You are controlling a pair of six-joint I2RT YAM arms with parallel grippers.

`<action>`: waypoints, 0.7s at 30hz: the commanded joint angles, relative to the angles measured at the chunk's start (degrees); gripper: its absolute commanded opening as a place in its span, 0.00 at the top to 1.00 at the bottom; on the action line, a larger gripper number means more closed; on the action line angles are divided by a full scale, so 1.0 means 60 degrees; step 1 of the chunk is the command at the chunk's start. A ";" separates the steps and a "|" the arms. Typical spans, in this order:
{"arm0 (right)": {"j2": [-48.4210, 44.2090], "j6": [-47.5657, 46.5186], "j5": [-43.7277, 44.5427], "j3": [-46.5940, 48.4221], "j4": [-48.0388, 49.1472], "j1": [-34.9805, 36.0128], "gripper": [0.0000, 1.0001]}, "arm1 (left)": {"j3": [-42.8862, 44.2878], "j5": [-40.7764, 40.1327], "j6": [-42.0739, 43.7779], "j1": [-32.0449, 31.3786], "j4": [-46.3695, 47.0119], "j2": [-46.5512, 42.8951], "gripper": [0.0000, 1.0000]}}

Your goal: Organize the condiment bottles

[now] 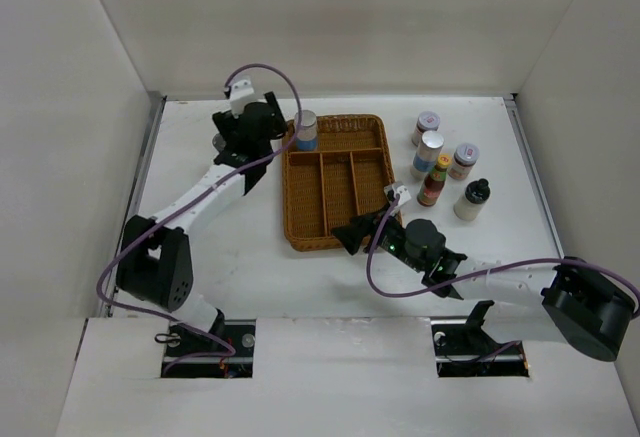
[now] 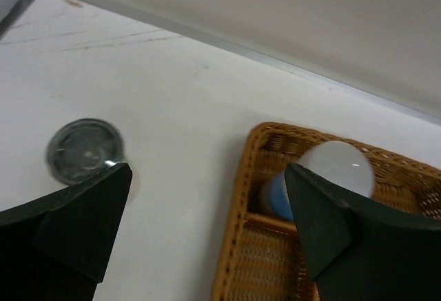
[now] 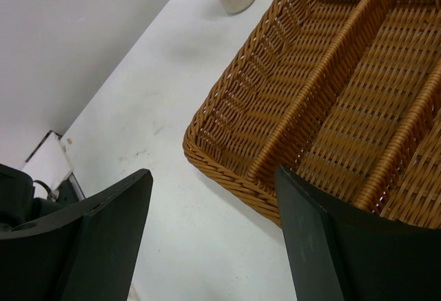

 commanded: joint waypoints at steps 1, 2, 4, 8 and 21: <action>-0.0118 0.0057 0.0137 0.0086 0.0370 -0.0030 0.22 | -0.0764 -0.0221 -0.0851 0.0751 -0.0814 -0.0426 0.05; -0.0059 0.0087 0.0137 0.0144 0.0268 -0.0030 0.22 | -0.0896 -0.0279 -0.0882 0.0869 -0.0829 -0.0514 0.05; -0.0087 0.0014 0.0137 0.0189 0.0194 -0.0030 0.21 | -0.1101 -0.0309 -0.0940 0.1103 -0.0800 -0.0559 0.05; 0.0073 0.0043 0.0093 0.0218 0.0224 -0.0001 0.17 | -0.1044 -0.0294 -0.1072 0.1470 -0.0844 -0.0194 0.05; 0.0513 -0.0088 -0.0127 0.0481 0.0136 0.0219 0.12 | 0.0186 -0.0074 -0.1000 0.2305 -0.0434 0.1550 0.06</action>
